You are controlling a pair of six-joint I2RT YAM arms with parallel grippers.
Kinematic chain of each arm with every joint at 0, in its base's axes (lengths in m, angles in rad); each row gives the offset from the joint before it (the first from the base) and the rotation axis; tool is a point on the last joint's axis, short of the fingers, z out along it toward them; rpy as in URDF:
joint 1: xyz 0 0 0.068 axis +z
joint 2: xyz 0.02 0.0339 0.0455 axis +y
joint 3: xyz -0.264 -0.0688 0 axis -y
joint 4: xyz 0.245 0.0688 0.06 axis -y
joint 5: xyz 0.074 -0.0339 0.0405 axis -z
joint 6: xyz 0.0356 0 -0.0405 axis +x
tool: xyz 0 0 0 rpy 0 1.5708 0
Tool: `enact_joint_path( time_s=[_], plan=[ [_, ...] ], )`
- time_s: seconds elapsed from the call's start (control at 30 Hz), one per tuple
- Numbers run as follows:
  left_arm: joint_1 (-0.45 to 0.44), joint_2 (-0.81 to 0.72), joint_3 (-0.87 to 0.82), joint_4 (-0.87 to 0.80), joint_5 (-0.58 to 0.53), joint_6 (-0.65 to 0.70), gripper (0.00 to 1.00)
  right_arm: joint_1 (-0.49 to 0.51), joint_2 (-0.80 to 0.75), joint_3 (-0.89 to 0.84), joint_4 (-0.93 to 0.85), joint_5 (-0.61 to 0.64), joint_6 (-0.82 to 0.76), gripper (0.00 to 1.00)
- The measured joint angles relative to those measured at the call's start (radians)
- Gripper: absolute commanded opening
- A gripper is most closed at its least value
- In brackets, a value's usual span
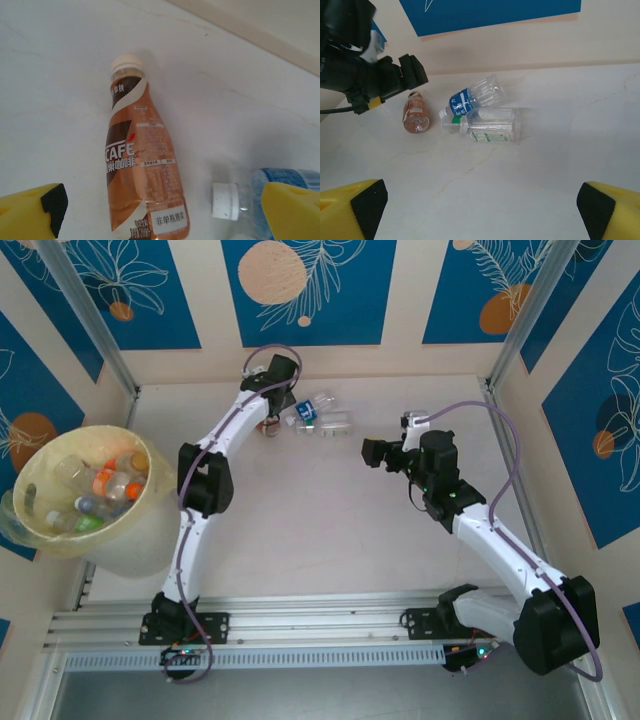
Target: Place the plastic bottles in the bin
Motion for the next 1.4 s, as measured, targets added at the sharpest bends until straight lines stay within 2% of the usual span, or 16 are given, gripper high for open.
enact_joint_path(
  time_s=[0.17, 0.4, 0.57, 0.87, 1.2, 1.4],
  plan=[
    [0.017, 0.087, 0.062, -0.044, 0.029, -0.050, 0.98, -0.001, -0.018, -0.009, -0.022, 0.015, -0.003, 1.00],
    [0.050, 0.163, 0.082, -0.050, 0.111, -0.070, 0.86, -0.001, -0.026, -0.016, -0.042, 0.026, -0.003, 1.00],
    [0.055, 0.204, 0.100, -0.048, 0.114, -0.068, 0.77, -0.001, -0.054, -0.025, -0.052, 0.029, -0.003, 1.00],
    [0.061, 0.206, 0.110, 0.001, 0.190, 0.037, 0.42, -0.003, -0.121, -0.066, -0.053, 0.021, -0.043, 0.99],
    [0.061, 0.190, 0.099, 0.001, 0.219, 0.158, 0.42, -0.006, -0.146, -0.093, -0.029, -0.008, -0.089, 0.99],
    [0.061, 0.076, -0.005, 0.006, 0.246, 0.208, 0.43, -0.010, -0.146, -0.106, -0.021, -0.013, -0.091, 0.99]
  ],
)
